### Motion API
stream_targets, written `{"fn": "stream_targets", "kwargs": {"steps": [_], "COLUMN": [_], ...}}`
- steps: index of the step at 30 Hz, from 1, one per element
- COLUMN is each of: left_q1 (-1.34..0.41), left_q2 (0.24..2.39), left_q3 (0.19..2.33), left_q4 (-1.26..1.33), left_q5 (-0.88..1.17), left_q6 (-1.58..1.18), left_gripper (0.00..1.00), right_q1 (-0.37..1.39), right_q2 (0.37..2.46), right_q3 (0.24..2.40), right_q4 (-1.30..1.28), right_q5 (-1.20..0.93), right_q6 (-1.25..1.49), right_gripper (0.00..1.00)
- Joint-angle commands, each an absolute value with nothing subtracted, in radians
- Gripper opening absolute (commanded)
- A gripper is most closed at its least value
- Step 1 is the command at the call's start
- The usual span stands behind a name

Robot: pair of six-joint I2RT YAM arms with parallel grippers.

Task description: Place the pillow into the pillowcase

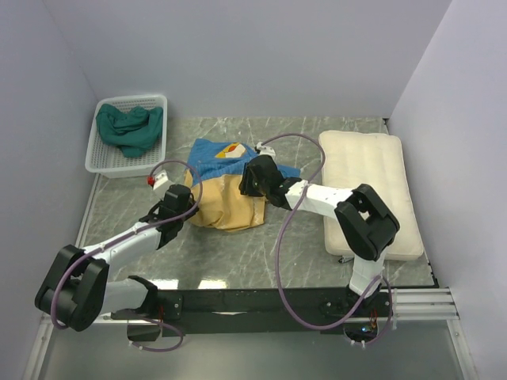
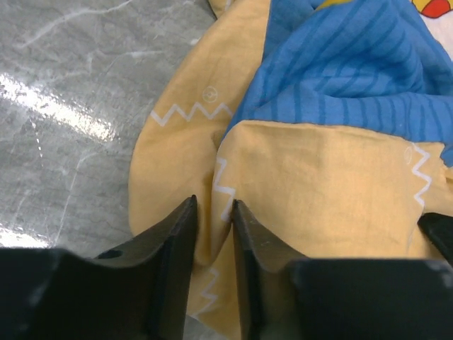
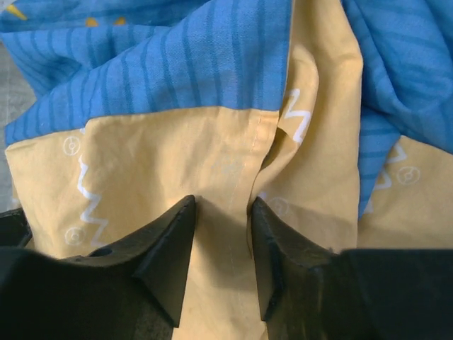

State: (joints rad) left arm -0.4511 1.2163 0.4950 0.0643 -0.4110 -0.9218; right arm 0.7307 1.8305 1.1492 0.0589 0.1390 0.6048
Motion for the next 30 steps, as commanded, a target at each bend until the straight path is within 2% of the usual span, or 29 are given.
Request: {"fn": "stream_targets", "kwargs": {"steps": [1,3,4,5,6,8,12,17,25,30], "left_q1": [-0.446,-0.446,-0.446,-0.446,-0.446,-0.446,-0.448,-0.448,-0.448,-0.446], "left_q2": [1.21,1.192,1.184,1.169,1.16,1.131,1.062,0.948,0.858,0.856], "left_q3": [0.546,0.554,0.557,0.566,0.572,0.598,0.672,0.825,1.196,1.451], "left_q4": [0.118,0.107,0.103,0.094,0.084,0.045,-0.067,-0.184,-0.264,-0.236], "left_q5": [-0.39,-0.387,-0.385,-0.385,-0.387,-0.402,-0.472,-0.561,-0.644,-0.598], "left_q6": [-0.907,-0.9,-0.899,-0.896,-0.891,-0.884,-0.887,-0.864,-0.654,-0.513], "left_gripper": [0.27,0.19,0.16,0.13,0.07,0.01,0.01,0.01,0.01,0.01], "right_q1": [0.735,0.735,0.733,0.732,0.733,0.73,0.712,0.699,0.71,0.738], "right_q2": [1.752,1.723,1.712,1.689,1.678,1.622,1.484,1.333,1.203,1.146], "right_q3": [1.146,1.138,1.128,1.123,1.123,1.134,1.189,1.379,1.698,1.853], "right_q4": [0.052,0.031,0.026,0.02,-0.009,-0.05,-0.196,-0.323,-0.433,-0.463], "right_q5": [0.107,0.094,0.089,0.089,0.095,0.123,0.262,0.451,0.408,0.33], "right_q6": [0.623,0.62,0.617,0.615,0.612,0.589,0.523,0.385,0.266,0.247], "right_gripper": [0.36,0.24,0.11,0.03,0.0,0.0,0.0,0.0,0.0,0.0]}}
